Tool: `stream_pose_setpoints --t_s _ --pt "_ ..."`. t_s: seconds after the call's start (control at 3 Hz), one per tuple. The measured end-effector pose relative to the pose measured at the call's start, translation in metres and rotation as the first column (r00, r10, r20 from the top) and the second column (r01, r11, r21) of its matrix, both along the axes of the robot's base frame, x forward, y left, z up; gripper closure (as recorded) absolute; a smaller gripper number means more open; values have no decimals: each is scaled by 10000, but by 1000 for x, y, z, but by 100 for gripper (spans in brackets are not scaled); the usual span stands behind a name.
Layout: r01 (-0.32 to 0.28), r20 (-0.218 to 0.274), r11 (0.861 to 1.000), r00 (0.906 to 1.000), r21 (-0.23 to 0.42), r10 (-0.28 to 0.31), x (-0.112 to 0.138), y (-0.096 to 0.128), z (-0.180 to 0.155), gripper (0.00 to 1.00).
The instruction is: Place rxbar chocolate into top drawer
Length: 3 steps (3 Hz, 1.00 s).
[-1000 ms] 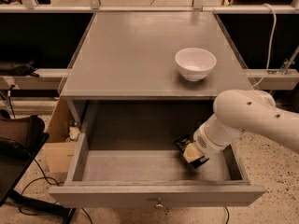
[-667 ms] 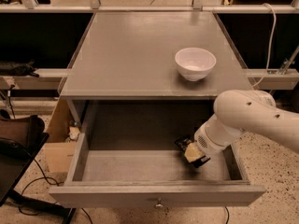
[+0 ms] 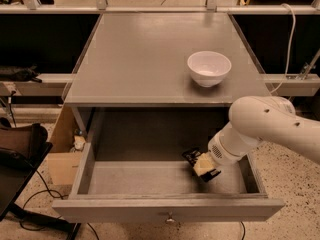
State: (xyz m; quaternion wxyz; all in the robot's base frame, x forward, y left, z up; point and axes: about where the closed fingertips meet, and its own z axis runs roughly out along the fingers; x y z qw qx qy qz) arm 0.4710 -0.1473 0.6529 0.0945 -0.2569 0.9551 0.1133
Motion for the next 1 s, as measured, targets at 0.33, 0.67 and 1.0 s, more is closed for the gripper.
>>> stream_pose_setpoints --t_s 0.33,0.67,1.0 --pt "0 0 10000 10000 0 0 0 0 0 6" --pt "-2 0 10000 10000 2 2 0 0 0 0" --pt "-151 146 9995 9998 278 147 0 0 17 0"
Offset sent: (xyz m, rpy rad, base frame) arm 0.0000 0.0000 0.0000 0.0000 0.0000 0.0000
